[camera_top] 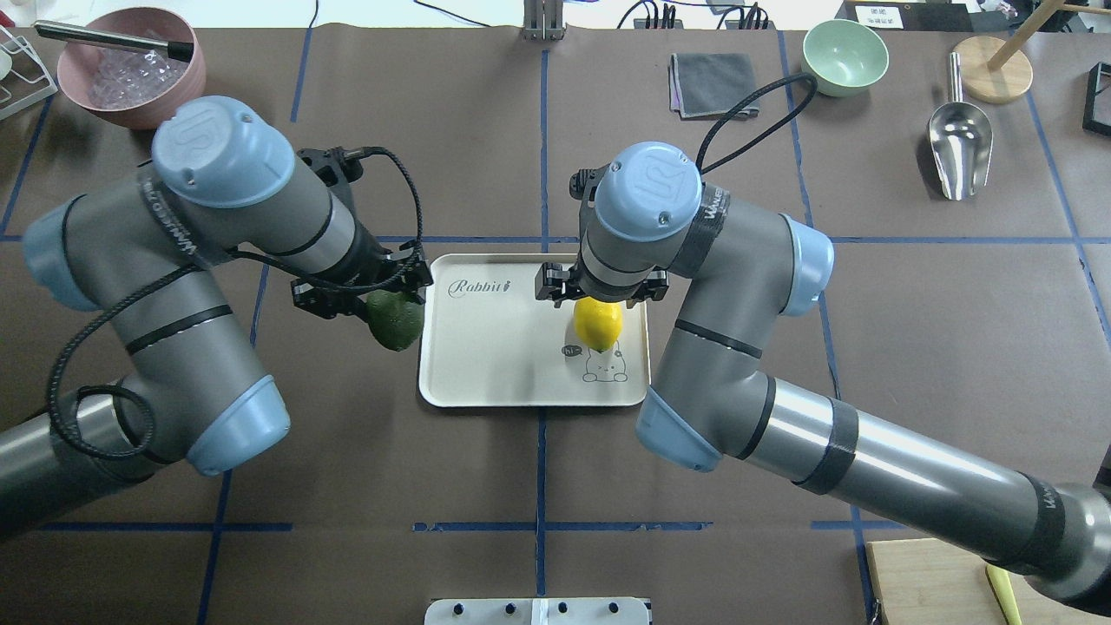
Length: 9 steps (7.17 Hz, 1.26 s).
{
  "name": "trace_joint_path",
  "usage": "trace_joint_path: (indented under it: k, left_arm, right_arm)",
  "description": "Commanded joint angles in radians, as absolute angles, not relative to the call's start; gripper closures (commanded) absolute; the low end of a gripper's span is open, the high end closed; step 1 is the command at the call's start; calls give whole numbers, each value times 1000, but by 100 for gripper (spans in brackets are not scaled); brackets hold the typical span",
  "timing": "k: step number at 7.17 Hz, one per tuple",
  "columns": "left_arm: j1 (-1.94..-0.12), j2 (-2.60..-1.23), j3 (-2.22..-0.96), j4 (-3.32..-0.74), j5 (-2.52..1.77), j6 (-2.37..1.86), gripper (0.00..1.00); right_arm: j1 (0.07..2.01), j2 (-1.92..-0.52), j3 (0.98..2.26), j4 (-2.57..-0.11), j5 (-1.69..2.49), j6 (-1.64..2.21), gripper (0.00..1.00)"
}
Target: Place all lemons on tray
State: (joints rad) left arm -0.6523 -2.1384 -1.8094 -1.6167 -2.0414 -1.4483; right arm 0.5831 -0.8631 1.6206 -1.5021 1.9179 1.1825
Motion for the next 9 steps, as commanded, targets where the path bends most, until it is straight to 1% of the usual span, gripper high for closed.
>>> trace_joint_path:
  k: [1, 2, 3, 4, 5, 6, 7, 8, 9]
  left_arm:
    - [-580, -2226, -1697, -1627, -1961, -1465, 100]
    - [-560, -2232, -1686, -1629, -1950, -1465, 100]
    - [-549, -2267, -1637, -1631, -1950, -1466, 100]
    - [-548, -2340, -1544, -1632, -1931, -1466, 100]
    - [-548, -2348, -1519, -1656, -1922, -1463, 100]
    - [-546, -2338, -1517, -1667, -1922, -1462, 96]
    - [-545, -2339, -1499, -1667, -1922, -1460, 88]
    - [-545, -2339, -1496, -1667, -1922, -1453, 49]
    - [-546, -2339, -1497, -1666, -1921, -1453, 4]
  right_arm:
    - [702, -964, 1801, -1558, 2041, 1164, 1]
    - [751, -1010, 1860, -1571, 2074, 1145, 1]
    - [800, -1047, 1883, -1572, 2085, 1090, 1]
    - [816, -1096, 1917, -1572, 2085, 1027, 1]
    - [824, -1148, 1957, -1572, 2085, 982, 1]
    - [831, -1173, 1977, -1572, 2085, 971, 1]
    - [833, -1189, 1996, -1572, 2085, 969, 1]
    - [834, -1207, 2011, -1572, 2085, 968, 1]
    - [838, -1224, 2025, -1572, 2086, 954, 1]
